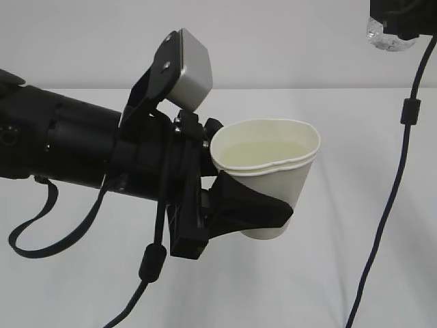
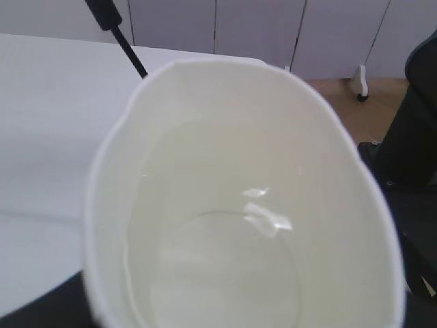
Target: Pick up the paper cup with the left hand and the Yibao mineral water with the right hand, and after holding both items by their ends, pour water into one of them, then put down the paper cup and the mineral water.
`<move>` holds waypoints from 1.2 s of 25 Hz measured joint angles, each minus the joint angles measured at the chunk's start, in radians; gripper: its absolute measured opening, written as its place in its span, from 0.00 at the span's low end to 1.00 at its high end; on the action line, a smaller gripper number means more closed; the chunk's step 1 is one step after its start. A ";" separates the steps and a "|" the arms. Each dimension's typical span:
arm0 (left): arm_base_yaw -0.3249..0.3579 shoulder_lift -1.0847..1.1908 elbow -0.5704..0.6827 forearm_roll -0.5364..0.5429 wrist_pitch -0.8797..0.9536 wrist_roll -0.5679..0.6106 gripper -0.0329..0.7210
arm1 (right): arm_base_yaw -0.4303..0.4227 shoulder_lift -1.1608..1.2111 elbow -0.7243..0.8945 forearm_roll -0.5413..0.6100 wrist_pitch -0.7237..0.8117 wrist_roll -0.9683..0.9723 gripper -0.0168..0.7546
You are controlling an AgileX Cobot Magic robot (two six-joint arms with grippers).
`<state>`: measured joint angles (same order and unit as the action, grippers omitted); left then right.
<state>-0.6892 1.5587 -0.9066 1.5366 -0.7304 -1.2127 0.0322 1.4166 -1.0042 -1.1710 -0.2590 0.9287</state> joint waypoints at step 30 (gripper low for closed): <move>0.000 0.000 0.000 0.000 0.000 -0.004 0.60 | 0.000 0.081 0.182 0.645 -0.220 -0.621 0.48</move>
<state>-0.6892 1.5587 -0.9066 1.5366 -0.7304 -1.2170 0.0322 1.4975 -0.8223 -0.5262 -0.4789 0.3080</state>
